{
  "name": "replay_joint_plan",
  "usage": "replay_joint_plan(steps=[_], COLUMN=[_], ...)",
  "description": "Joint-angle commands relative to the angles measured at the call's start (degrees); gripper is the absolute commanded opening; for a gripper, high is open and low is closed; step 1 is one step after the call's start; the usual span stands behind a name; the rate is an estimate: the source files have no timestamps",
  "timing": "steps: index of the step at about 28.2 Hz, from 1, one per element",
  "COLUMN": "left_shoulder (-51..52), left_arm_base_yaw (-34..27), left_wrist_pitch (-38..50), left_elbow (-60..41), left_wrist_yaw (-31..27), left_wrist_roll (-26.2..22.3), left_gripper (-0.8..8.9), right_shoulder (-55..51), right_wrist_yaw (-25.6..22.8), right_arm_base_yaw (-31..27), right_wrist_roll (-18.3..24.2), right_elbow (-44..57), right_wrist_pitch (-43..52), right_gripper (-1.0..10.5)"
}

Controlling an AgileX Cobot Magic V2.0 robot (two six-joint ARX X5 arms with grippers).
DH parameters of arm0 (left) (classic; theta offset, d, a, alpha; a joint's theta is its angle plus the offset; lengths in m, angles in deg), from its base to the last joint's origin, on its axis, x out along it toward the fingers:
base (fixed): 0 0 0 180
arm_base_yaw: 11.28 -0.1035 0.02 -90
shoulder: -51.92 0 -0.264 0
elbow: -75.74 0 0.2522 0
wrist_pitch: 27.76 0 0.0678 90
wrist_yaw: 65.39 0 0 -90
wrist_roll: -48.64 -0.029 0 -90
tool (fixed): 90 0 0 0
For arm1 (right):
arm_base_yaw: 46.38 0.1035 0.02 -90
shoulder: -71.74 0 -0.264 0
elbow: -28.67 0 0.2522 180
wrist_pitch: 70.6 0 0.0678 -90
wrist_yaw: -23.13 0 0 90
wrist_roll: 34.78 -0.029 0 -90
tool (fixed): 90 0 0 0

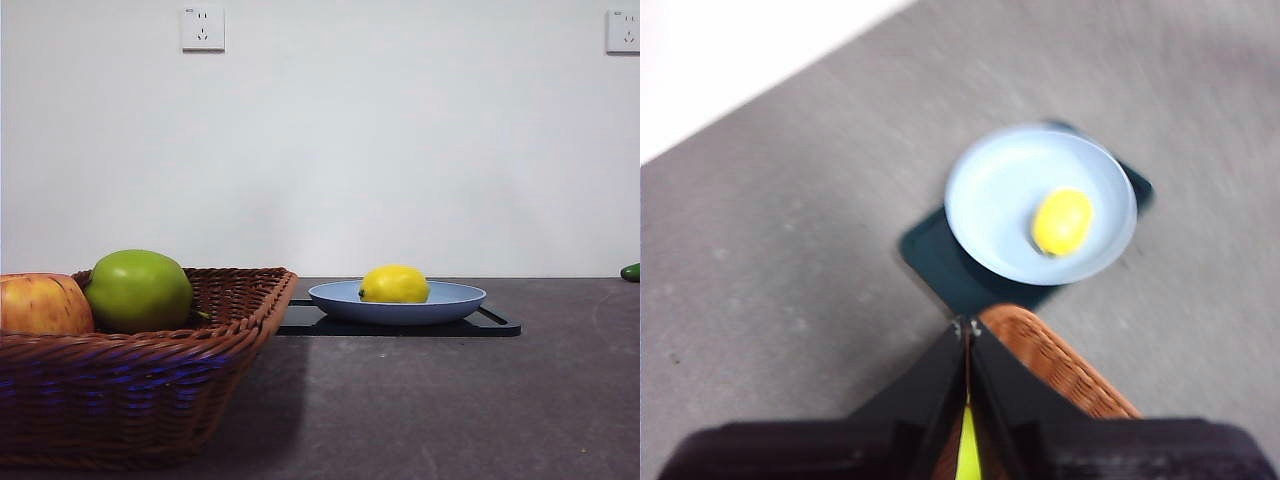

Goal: Take the lemon from the basket,put the lemon in the plate,hand out the plate

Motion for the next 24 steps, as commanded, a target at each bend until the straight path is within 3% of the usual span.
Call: replay_joint_plan(steps=[1, 4, 12, 18, 24], left_shoulder=[4.09, 12.46, 28.81, 37.86, 44.17], left_arm_base_yaw=[-1.05, -3.48, -4.63, -4.61, -4.61], left_wrist_pitch=[5.4, 16.66, 34.84, 39.19, 40.3], left_elbow=[-6.32, -19.12, -41.77, -54.82, -61.55], left_wrist_yaw=[0.96, 0.7, 0.46, -0.81, -0.81], left_wrist_roll=[2.08, 3.52, 7.02, 10.82, 12.37], left_gripper=[0.06, 0.06, 0.06, 0.06, 0.06], right_shoulder=[-3.39, -10.93, -25.05, -33.38, -37.0], right_wrist_yaw=[-1.51, -1.66, -6.51, -7.56, -9.09], right_arm_base_yaw=[2.27, 4.13, 7.06, 7.87, 7.85], right_wrist_roll=[0.46, 0.46, 0.35, -1.95, -4.66], right_elbow=[4.81, 17.66, 43.63, 57.72, 64.57], right_wrist_pitch=[6.64, 18.03, 33.81, 38.51, 40.17], right_gripper=[0.0, 0.0, 0.0, 0.0, 0.0])
